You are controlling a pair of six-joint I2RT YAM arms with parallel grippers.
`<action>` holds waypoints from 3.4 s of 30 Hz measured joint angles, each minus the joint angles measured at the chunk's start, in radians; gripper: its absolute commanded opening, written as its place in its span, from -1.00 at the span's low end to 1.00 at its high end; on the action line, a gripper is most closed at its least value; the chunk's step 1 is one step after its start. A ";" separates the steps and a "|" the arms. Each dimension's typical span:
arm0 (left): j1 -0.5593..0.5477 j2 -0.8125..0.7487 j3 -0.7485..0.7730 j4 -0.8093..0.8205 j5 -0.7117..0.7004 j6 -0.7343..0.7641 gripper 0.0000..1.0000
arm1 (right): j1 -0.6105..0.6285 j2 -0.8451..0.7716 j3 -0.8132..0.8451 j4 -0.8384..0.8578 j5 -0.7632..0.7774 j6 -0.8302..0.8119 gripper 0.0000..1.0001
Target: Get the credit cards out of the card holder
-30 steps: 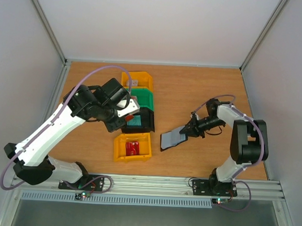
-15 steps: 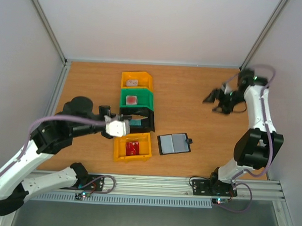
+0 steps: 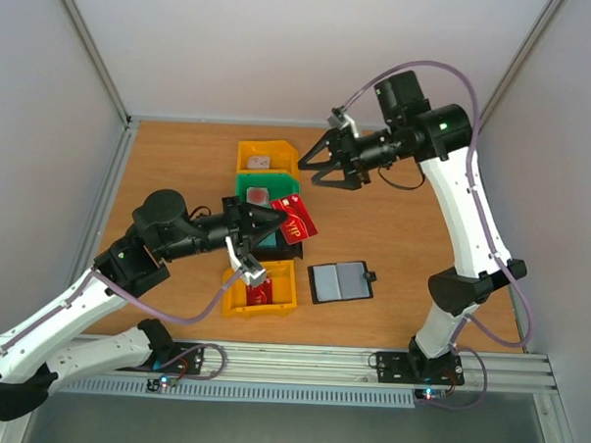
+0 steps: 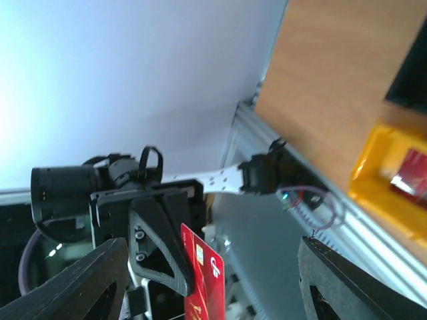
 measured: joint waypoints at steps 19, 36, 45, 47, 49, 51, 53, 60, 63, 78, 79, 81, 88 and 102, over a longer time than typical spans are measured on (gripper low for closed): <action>0.000 0.006 -0.010 0.085 -0.101 0.063 -0.99 | 0.119 -0.079 -0.211 0.087 -0.098 0.154 -0.56; 0.000 -0.005 -0.010 0.066 -0.135 0.054 -0.93 | 0.156 -0.122 -0.275 0.194 -0.095 0.206 -0.98; -0.002 0.000 0.040 -0.138 -0.264 -0.058 0.99 | 0.157 -0.176 -0.384 0.237 0.047 0.269 -0.98; -0.003 0.026 0.122 -0.282 -0.365 -0.179 0.99 | 0.158 -0.206 -0.457 0.280 0.142 0.326 -0.98; -0.002 0.075 0.238 -0.422 -0.465 -0.349 0.99 | 0.170 -0.242 -0.544 0.337 0.252 0.391 -0.98; 0.004 0.152 0.400 -0.602 -0.555 -0.630 0.99 | 0.206 -0.271 -0.619 0.381 0.393 0.446 -0.97; 0.023 0.187 0.465 -0.707 -0.579 -0.832 0.99 | 0.266 -0.284 -0.665 0.422 0.513 0.478 -0.98; 0.290 0.203 0.417 -0.938 -0.521 -1.426 0.99 | 0.522 -0.293 -0.899 0.698 0.760 0.538 -0.98; 0.422 0.214 0.359 -0.952 -0.495 -1.567 0.99 | 0.581 -0.290 -1.009 0.803 0.806 0.554 -0.98; 0.649 0.195 0.045 -0.870 -0.388 -1.859 0.99 | 0.658 -0.133 -1.306 1.250 0.884 0.514 -0.98; 0.652 0.195 0.045 -0.862 -0.387 -1.862 0.99 | 0.667 -0.127 -1.310 1.260 0.890 0.516 -0.97; 0.657 0.195 0.045 -0.852 -0.384 -1.869 0.99 | 0.678 -0.118 -1.314 1.277 0.901 0.519 -0.98; 0.663 0.196 0.034 -0.823 -0.360 -1.897 0.99 | 0.706 -0.101 -1.349 1.318 0.929 0.564 -0.98; 0.664 0.206 0.028 -0.819 -0.328 -1.935 0.99 | 0.724 -0.055 -1.368 1.329 0.985 0.651 -0.91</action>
